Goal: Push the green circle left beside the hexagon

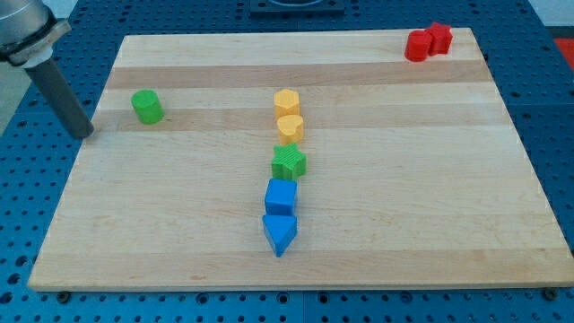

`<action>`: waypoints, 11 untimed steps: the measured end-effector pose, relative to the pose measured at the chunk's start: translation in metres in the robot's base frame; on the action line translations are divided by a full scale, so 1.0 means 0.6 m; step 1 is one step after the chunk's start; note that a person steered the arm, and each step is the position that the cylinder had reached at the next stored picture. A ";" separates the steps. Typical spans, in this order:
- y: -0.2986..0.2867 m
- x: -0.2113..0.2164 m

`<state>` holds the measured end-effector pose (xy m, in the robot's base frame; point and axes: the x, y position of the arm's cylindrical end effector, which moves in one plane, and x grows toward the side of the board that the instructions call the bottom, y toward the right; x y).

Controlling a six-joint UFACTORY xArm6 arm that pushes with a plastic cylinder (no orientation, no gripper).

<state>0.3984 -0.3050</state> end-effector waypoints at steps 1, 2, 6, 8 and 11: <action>0.015 -0.016; 0.054 -0.041; 0.208 -0.017; 0.257 -0.013; 0.281 -0.031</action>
